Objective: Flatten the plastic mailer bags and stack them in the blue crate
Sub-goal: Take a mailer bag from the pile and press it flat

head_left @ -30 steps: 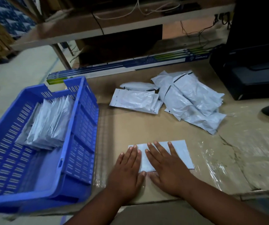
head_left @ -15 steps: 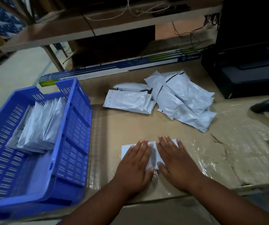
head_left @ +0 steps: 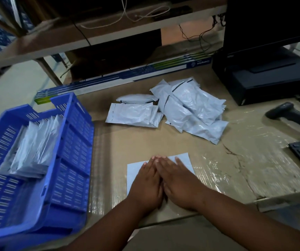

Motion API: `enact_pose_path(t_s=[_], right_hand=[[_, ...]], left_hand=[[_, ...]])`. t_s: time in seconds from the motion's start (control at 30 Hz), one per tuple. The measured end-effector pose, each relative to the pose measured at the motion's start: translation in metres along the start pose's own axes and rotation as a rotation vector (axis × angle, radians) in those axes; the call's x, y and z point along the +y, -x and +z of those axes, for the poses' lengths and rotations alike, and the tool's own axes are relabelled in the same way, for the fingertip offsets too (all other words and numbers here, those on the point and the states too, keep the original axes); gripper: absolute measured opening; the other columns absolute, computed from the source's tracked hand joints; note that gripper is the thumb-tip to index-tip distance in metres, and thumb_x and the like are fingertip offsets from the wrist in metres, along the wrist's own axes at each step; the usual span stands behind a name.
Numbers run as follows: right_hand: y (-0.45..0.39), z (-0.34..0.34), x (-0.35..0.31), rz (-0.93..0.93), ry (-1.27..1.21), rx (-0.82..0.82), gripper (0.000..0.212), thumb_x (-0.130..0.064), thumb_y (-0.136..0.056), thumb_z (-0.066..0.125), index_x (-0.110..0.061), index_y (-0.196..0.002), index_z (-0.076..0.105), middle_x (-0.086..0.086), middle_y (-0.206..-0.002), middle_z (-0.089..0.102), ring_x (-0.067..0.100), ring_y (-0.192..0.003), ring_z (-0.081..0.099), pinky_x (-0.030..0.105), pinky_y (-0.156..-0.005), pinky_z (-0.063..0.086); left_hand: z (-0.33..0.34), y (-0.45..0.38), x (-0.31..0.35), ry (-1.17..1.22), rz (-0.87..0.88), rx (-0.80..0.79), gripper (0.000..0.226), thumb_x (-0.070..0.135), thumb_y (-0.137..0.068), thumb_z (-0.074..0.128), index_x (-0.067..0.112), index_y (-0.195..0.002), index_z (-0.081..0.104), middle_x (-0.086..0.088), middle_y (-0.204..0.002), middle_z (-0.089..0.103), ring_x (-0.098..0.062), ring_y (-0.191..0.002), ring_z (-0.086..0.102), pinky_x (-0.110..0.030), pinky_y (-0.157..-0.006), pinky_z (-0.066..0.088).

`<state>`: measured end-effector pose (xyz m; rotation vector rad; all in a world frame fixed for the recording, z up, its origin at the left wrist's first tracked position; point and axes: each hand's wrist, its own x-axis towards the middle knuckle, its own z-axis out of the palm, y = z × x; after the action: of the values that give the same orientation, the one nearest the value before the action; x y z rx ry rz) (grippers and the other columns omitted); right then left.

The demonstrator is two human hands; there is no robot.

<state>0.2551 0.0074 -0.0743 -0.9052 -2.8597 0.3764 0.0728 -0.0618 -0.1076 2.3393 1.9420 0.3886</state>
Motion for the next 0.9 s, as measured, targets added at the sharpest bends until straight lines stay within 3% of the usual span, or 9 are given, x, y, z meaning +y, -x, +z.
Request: enact_pose_path(t_s=[0.07, 0.17, 0.33, 0.47, 0.53, 0.63, 0.7, 0.8, 0.9], right_hand=[[0.000, 0.007, 0.004, -0.045, 0.024, -0.030, 0.074, -0.041, -0.101, 0.033, -0.013, -0.167, 0.019, 0.007, -0.176, 0.013, 0.022, -0.162, 0.013, 0.049, -0.130, 0.014], [0.011, 0.011, 0.020, 0.019, 0.058, -0.056, 0.082, -0.062, -0.104, 0.035, -0.013, -0.167, 0.019, 0.008, -0.176, 0.012, 0.024, -0.163, 0.008, 0.052, -0.129, 0.018], [0.033, 0.001, 0.041, 0.193, 0.146, -0.091, 0.088, -0.075, -0.100, 0.012, -0.023, -0.169, -0.003, -0.004, -0.176, -0.013, 0.016, -0.162, -0.010, 0.055, -0.129, -0.004], [0.040, -0.005, 0.057, 0.299, 0.151, -0.051, 0.088, -0.074, -0.100, 0.005, -0.020, -0.169, 0.002, -0.001, -0.177, -0.002, 0.017, -0.163, -0.006, 0.054, -0.128, -0.008], [0.033, -0.010, 0.050, 0.239, 0.141, -0.015, 0.083, -0.068, -0.104, 0.012, -0.017, -0.169, 0.008, 0.002, -0.177, 0.003, 0.019, -0.163, -0.001, 0.054, -0.128, -0.003], [0.011, -0.006, 0.026, -0.016, 0.087, -0.055, 0.076, -0.056, -0.106, 0.028, -0.016, -0.168, 0.013, 0.004, -0.176, 0.008, 0.018, -0.163, 0.002, 0.051, -0.131, 0.006], [0.003, 0.004, 0.018, -0.085, 0.089, -0.071, 0.073, -0.053, -0.107, 0.034, -0.015, -0.168, 0.019, 0.005, -0.175, 0.016, 0.019, -0.162, 0.008, 0.051, -0.131, 0.013], [0.009, 0.011, 0.031, -0.039, 0.123, -0.088, 0.079, -0.065, -0.106, 0.031, -0.018, -0.168, 0.017, 0.003, -0.176, 0.011, 0.021, -0.163, 0.008, 0.054, -0.130, 0.015], [0.021, 0.008, 0.049, 0.085, 0.104, -0.067, 0.084, -0.071, -0.103, 0.021, -0.022, -0.169, 0.007, -0.002, -0.177, -0.003, 0.019, -0.163, -0.002, 0.050, -0.131, 0.005]], left_hand=[[0.001, 0.007, -0.006, -0.036, 0.004, -0.034, 0.064, 0.035, -0.107, 0.036, 0.010, -0.166, 0.025, -0.007, -0.174, 0.018, -0.021, -0.162, 0.009, -0.052, -0.127, 0.022], [-0.007, 0.021, -0.023, -0.074, -0.038, -0.023, 0.066, 0.039, -0.109, 0.036, 0.009, -0.166, 0.022, -0.007, -0.175, 0.013, -0.020, -0.162, 0.009, -0.049, -0.127, 0.022], [-0.020, 0.057, -0.053, -0.172, -0.250, -0.072, 0.070, 0.052, -0.108, 0.025, 0.016, -0.167, 0.020, -0.002, -0.176, 0.011, -0.018, -0.162, 0.011, -0.050, -0.127, 0.024], [-0.028, 0.059, -0.046, -0.189, -0.372, -0.095, 0.077, 0.060, -0.105, 0.021, 0.015, -0.168, 0.018, -0.003, -0.176, 0.005, -0.021, -0.163, 0.005, -0.055, -0.128, 0.016], [-0.034, 0.045, -0.032, -0.139, -0.333, -0.057, 0.075, 0.056, -0.105, 0.028, 0.013, -0.166, 0.022, -0.006, -0.176, 0.004, -0.022, -0.163, 0.002, -0.055, -0.129, 0.014], [-0.023, 0.015, -0.007, -0.044, -0.119, -0.015, 0.069, 0.048, -0.108, 0.038, 0.011, -0.165, 0.027, -0.007, -0.176, 0.006, -0.020, -0.163, 0.003, -0.049, -0.130, 0.017], [-0.014, 0.003, -0.006, -0.023, -0.134, -0.078, 0.071, 0.054, -0.109, 0.030, 0.012, -0.166, 0.023, -0.004, -0.176, 0.004, -0.017, -0.163, 0.002, -0.051, -0.130, 0.018], [-0.014, 0.012, -0.026, -0.110, -0.184, -0.167, 0.084, 0.072, -0.104, 0.011, 0.018, -0.168, 0.018, -0.001, -0.176, 0.005, -0.017, -0.162, 0.004, -0.053, -0.128, 0.017], [-0.030, 0.028, -0.048, -0.161, -0.268, -0.234, 0.092, 0.080, -0.096, 0.001, 0.024, -0.169, 0.007, 0.005, -0.176, -0.007, -0.012, -0.162, -0.008, -0.051, -0.130, 0.008]])
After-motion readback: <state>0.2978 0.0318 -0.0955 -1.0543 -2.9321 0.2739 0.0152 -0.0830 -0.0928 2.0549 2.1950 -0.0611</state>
